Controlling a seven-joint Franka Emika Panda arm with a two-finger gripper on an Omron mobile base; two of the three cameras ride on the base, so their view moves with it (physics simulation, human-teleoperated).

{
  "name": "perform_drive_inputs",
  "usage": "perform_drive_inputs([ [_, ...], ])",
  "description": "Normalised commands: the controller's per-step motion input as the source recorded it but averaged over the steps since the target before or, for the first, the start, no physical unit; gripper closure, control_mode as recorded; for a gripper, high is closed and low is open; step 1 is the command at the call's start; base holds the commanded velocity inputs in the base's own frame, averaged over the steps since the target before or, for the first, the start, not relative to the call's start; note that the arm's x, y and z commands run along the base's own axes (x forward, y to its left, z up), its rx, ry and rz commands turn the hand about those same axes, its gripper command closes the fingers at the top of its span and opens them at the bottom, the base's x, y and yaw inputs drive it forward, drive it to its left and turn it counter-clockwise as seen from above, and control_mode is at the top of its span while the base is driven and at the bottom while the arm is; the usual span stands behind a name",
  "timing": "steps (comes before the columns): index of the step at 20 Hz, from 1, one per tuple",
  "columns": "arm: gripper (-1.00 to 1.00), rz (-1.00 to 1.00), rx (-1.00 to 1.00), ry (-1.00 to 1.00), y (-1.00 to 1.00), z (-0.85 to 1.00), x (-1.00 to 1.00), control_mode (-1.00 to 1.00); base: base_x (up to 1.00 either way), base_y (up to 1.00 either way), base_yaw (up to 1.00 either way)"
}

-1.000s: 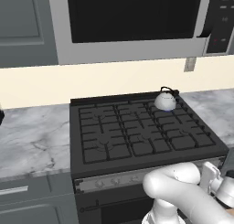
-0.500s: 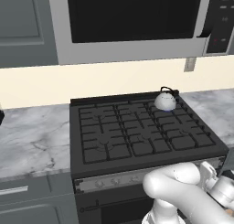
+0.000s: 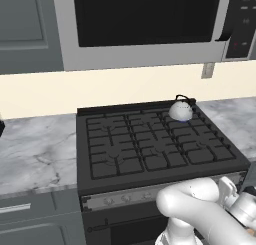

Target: Lower the heat of the kettle.

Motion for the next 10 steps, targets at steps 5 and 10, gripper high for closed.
perform_drive_inputs([
  [5,1.00,-0.02,0.17,-0.02,-0.10,0.00,-0.11,-1.00,0.00,0.00,0.00],
  [10,1.00,-0.08,0.20,-0.03,-0.06,-0.01,-0.07,-1.00,0.00,0.00,0.00],
])
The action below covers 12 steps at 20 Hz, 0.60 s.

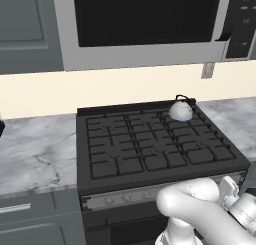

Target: Lower the heat of the kettle.

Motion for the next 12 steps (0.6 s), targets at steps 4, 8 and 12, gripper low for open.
perform_drive_inputs([
  [4,1.00,-0.15,0.20,0.00,-0.05,0.00,0.00,-1.00,0.00,0.00,0.00],
  [8,1.00,-0.22,0.22,0.00,-0.10,0.00,0.00,-1.00,0.00,0.00,0.00],
  [12,1.00,-0.27,0.26,0.00,-0.15,0.00,0.00,-1.00,0.00,0.00,0.00],
])
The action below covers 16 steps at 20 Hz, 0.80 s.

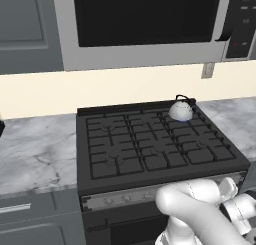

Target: Lower the heat of the kettle.

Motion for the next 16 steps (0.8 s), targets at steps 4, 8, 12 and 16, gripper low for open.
perform_drive_inputs([
  [4,1.00,-0.29,0.30,0.00,-0.18,0.00,0.00,-1.00,0.00,0.00,0.00],
  [8,1.00,-0.29,0.29,0.00,-0.16,0.00,0.00,-1.00,0.00,0.00,0.00],
  [12,1.00,-0.27,0.28,0.00,-0.17,0.00,0.00,-1.00,0.00,0.00,0.00],
  [16,1.00,-0.26,0.29,0.00,-0.18,0.00,0.00,-1.00,0.00,0.00,0.00],
])
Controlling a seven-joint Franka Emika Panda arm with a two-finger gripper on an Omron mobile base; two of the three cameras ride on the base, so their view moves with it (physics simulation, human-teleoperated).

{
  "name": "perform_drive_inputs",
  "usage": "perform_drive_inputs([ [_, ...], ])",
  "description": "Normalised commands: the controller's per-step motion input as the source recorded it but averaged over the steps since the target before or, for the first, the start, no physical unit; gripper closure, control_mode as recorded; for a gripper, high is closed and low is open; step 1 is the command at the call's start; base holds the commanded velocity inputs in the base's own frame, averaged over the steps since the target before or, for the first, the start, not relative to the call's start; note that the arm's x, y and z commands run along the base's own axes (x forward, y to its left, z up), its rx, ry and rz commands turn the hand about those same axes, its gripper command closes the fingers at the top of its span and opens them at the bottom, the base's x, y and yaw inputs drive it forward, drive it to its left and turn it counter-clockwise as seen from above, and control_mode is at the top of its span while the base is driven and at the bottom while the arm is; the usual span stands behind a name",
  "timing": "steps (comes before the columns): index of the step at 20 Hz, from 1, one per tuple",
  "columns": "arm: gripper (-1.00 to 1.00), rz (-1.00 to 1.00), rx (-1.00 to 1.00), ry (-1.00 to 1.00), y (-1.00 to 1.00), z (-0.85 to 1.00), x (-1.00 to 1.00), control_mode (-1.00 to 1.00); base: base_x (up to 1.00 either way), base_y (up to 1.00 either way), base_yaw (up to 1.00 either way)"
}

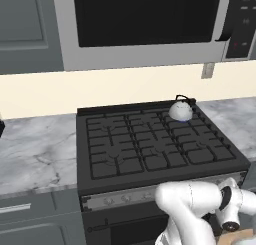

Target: Lower the heat of the kettle.

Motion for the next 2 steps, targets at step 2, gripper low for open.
perform_drive_inputs([
  [2,1.00,-0.26,0.28,0.00,-0.20,0.00,0.00,-1.00,0.00,0.00,0.00],
])
